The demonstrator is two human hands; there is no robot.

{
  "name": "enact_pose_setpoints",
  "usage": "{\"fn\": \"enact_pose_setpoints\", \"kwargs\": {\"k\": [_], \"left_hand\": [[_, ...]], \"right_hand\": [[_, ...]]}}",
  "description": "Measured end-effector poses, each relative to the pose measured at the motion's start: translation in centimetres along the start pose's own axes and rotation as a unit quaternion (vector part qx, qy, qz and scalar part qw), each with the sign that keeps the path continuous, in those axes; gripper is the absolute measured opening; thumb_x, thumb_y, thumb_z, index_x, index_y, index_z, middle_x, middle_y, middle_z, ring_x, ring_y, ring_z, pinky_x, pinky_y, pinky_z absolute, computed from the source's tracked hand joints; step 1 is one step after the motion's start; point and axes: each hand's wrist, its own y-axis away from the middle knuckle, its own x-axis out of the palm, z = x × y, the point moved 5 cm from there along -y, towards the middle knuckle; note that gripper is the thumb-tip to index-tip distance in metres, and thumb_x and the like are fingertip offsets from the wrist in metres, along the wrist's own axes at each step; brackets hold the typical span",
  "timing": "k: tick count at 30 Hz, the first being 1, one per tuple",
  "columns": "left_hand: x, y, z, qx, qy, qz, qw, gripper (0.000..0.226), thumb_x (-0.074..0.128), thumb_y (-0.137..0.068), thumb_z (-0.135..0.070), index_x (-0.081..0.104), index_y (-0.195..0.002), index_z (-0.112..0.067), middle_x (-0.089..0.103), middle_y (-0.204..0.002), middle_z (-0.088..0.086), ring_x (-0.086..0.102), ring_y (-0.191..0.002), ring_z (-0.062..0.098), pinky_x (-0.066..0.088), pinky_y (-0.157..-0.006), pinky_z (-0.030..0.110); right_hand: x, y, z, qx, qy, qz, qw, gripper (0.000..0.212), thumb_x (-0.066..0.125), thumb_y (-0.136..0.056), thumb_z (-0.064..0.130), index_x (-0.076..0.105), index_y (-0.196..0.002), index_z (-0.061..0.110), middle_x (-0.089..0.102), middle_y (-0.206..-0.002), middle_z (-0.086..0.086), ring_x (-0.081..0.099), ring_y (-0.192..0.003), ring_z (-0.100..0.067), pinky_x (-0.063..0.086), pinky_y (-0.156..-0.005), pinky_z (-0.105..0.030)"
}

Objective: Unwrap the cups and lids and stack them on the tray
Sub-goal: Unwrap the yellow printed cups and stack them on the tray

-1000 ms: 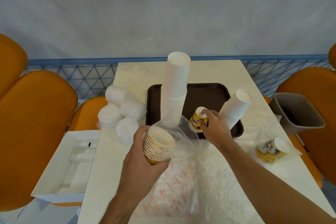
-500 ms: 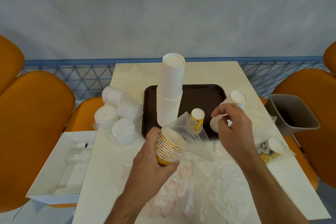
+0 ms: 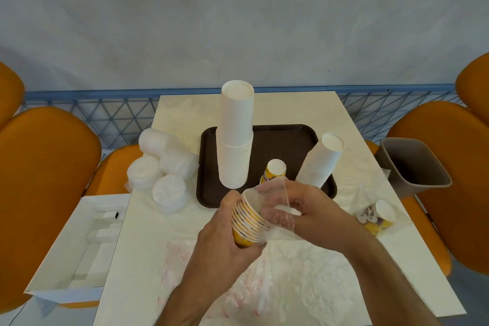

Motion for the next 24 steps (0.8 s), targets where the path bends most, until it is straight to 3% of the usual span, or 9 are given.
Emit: {"fn": "enact_pose_setpoints", "kwargs": {"k": [2, 4, 8, 11, 13, 16, 19, 21, 24], "left_hand": [[0.3, -0.1, 0.1, 0.0, 0.0, 0.008, 1.0, 0.081, 0.08, -0.072, -0.054, 0.023, -0.13, -0.048, 0.054, -0.115, -0.017, 0.059, -0.103, 0.013, 0.057, -0.09, 0.031], [0.5, -0.2, 0.2, 0.0, -0.005, 0.014, 1.0, 0.082, 0.078, -0.072, -0.056, 0.025, -0.134, -0.046, 0.054, -0.119, -0.017, 0.059, -0.107, 0.014, 0.056, -0.092, 0.034], [0.8, -0.4, 0.2, -0.006, -0.018, 0.034, 0.999, 0.081, 0.075, -0.073, -0.058, 0.026, -0.137, -0.044, 0.055, -0.123, -0.015, 0.059, -0.109, 0.016, 0.055, -0.096, 0.037], [0.9, -0.4, 0.0, -0.007, -0.041, 0.043, 0.998, 0.081, 0.075, -0.077, -0.057, 0.022, -0.137, -0.045, 0.051, -0.124, -0.019, 0.057, -0.11, 0.011, 0.052, -0.099, 0.032], [0.9, -0.3, -0.3, -0.005, -0.043, 0.042, 0.998, 0.08, 0.075, -0.077, -0.055, 0.022, -0.136, -0.045, 0.051, -0.123, -0.019, 0.057, -0.109, 0.009, 0.051, -0.1, 0.03], [0.7, -0.3, -0.7, 0.002, -0.039, 0.038, 0.998, 0.076, 0.076, -0.078, -0.054, 0.02, -0.13, -0.051, 0.05, -0.119, -0.021, 0.057, -0.107, 0.008, 0.053, -0.098, 0.028], [0.6, -0.3, -0.6, -0.001, -0.033, 0.03, 0.999, 0.076, 0.076, -0.077, -0.054, 0.017, -0.125, -0.055, 0.05, -0.118, -0.022, 0.058, -0.106, 0.008, 0.054, -0.096, 0.029], [0.3, -0.3, -0.2, -0.006, -0.021, 0.015, 1.0, 0.08, 0.078, -0.076, -0.052, 0.016, -0.126, -0.057, 0.05, -0.117, -0.023, 0.059, -0.105, 0.008, 0.055, -0.092, 0.027], [-0.9, -0.2, 0.3, -0.004, 0.007, -0.027, 1.0, 0.084, 0.084, -0.072, -0.043, 0.017, -0.117, -0.066, 0.051, -0.108, -0.029, 0.061, -0.096, 0.002, 0.055, -0.077, 0.016]], "right_hand": [[0.0, 0.1, 0.5, 0.011, -0.002, 0.018, 1.0, 0.012, 0.075, -0.087, 0.037, 0.071, -0.08, 0.045, 0.059, -0.128, 0.029, 0.056, -0.121, 0.006, 0.047, -0.099, -0.018], [0.0, 0.1, 0.7, 0.008, 0.0, 0.024, 1.0, 0.018, 0.076, -0.083, 0.043, 0.066, -0.07, 0.049, 0.058, -0.127, 0.031, 0.057, -0.117, 0.007, 0.049, -0.095, -0.015], [0.6, -0.2, 0.3, 0.011, -0.015, 0.039, 0.999, 0.023, 0.076, -0.084, 0.042, 0.065, -0.067, 0.051, 0.061, -0.128, 0.026, 0.061, -0.116, -0.001, 0.054, -0.099, -0.028], [0.7, -0.2, -0.1, 0.016, -0.028, 0.048, 0.998, 0.027, 0.077, -0.085, 0.038, 0.065, -0.065, 0.053, 0.066, -0.126, 0.013, 0.065, -0.114, -0.01, 0.056, -0.099, -0.038], [0.4, -0.2, -0.2, 0.009, -0.041, 0.041, 0.998, 0.028, 0.078, -0.083, 0.036, 0.065, -0.065, 0.052, 0.066, -0.125, 0.012, 0.064, -0.115, -0.011, 0.056, -0.098, -0.037], [-0.5, 0.0, -0.3, -0.002, -0.063, 0.012, 0.998, 0.022, 0.079, -0.079, 0.039, 0.066, -0.063, 0.046, 0.068, -0.121, 0.011, 0.065, -0.114, -0.013, 0.056, -0.098, -0.04], [-1.6, 0.3, -0.6, 0.001, -0.095, -0.027, 0.995, 0.011, 0.085, -0.076, 0.034, 0.076, -0.08, 0.04, 0.073, -0.113, 0.004, 0.069, -0.108, -0.018, 0.056, -0.098, -0.041], [-2.6, 0.4, -1.2, -0.004, -0.111, -0.072, 0.991, 0.023, 0.089, -0.074, 0.026, 0.072, -0.084, 0.016, 0.073, -0.102, -0.007, 0.071, -0.099, -0.024, 0.057, -0.094, -0.04], [-4.3, 0.7, -2.3, 0.021, -0.162, -0.124, 0.979, 0.037, 0.09, -0.07, 0.015, 0.06, -0.092, 0.016, 0.071, -0.104, -0.009, 0.071, -0.097, -0.024, 0.059, -0.088, -0.036]]}}
